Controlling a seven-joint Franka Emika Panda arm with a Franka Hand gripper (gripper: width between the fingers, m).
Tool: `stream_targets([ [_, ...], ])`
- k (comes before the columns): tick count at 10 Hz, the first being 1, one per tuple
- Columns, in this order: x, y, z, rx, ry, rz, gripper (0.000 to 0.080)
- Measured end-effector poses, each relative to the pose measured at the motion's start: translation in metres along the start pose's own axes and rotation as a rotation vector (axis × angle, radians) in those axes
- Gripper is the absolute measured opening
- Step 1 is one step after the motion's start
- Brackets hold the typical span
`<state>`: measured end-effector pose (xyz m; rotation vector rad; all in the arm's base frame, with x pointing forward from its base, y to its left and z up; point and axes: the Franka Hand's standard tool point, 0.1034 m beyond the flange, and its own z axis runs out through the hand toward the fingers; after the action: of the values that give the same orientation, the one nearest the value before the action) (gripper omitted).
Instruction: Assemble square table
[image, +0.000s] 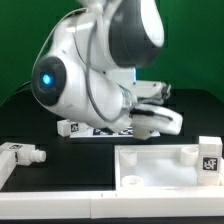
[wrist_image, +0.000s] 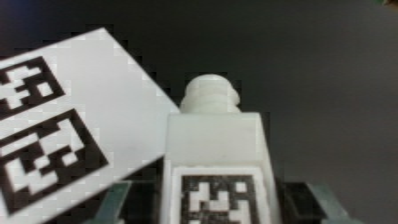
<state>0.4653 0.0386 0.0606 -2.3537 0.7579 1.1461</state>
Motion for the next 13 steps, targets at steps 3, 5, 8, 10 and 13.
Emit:
stream_targets([
  [3,0.001,-0.018,-0.024,0.019,0.244,-0.075,0.0279],
  [5,0.000,-0.019,-0.024,0.019,0.344,-0.083,0.0279],
  [8,0.005,-0.047,-0.086,-0.007,0.530,-0.208,0.0281],
  [10,-0.007,-0.063,-0.095,-0.035,0.719,-0.213,0.0281],
  [13,0.000,-0.064,-0.095,-0.022,0.914,-0.249,0.0281],
])
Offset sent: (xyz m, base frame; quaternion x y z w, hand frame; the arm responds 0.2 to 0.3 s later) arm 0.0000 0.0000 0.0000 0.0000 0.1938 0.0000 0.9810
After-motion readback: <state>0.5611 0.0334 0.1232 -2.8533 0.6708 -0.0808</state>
